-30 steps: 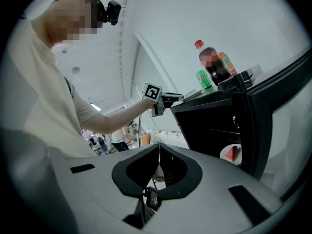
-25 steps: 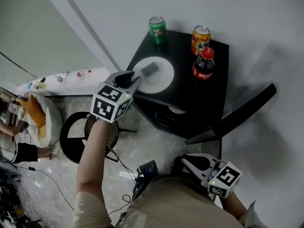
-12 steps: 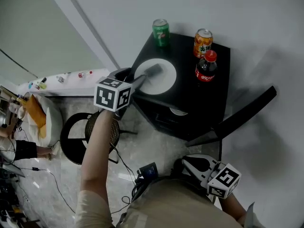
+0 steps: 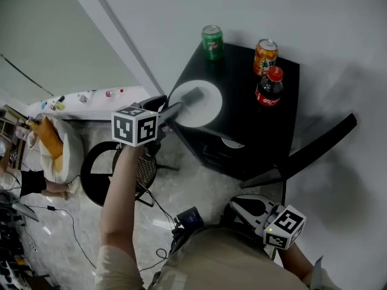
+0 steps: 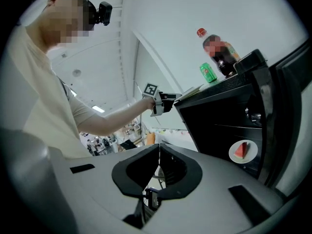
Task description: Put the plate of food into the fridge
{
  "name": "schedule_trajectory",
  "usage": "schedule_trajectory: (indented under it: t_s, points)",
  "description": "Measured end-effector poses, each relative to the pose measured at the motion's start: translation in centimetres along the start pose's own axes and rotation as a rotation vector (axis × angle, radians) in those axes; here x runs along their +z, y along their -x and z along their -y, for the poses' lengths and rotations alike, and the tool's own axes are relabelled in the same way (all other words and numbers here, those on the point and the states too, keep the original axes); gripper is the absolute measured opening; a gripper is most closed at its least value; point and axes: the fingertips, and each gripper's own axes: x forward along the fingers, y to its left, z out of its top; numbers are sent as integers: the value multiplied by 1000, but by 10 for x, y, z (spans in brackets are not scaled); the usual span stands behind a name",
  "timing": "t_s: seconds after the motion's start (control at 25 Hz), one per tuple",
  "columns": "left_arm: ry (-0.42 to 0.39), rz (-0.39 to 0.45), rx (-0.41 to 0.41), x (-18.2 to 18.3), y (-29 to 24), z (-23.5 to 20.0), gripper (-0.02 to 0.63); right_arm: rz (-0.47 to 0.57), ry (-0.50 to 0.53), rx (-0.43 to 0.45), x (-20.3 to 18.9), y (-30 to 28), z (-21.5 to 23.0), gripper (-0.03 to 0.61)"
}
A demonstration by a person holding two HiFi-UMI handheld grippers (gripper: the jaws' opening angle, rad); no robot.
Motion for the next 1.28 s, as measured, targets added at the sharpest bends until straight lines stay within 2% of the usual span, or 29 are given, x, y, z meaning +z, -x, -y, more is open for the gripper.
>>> schedule_trajectory:
  t_s: [0.24,0.48,0.68,0.92,0.96,1.0,1.04,1.28]
  points:
    - [8,5,-4,-2,4,0,235,6,-88,58,6,-33,6,20]
    - [18,17,-9,-4,11,-1,233,69,-216,82,34,-70,16,21]
    - [25,18,-24,-9,16,1,233,98,-268,96,58,-99,17,21]
    - [108,35,-71,-14,25,0,233,161,-405,76,86,-121,31,25]
    - [120,40,-76,-15,26,0,233,171,-437,77,90,-126,33,43]
    - [129,46,-77,-16,26,0,233,182,-466,79,94,-130,36,101]
    - [135,51,-77,-17,27,0,233,198,-490,80,99,-133,39,124]
    - [149,63,-83,-19,29,-2,233,296,-561,89,128,-146,55,127]
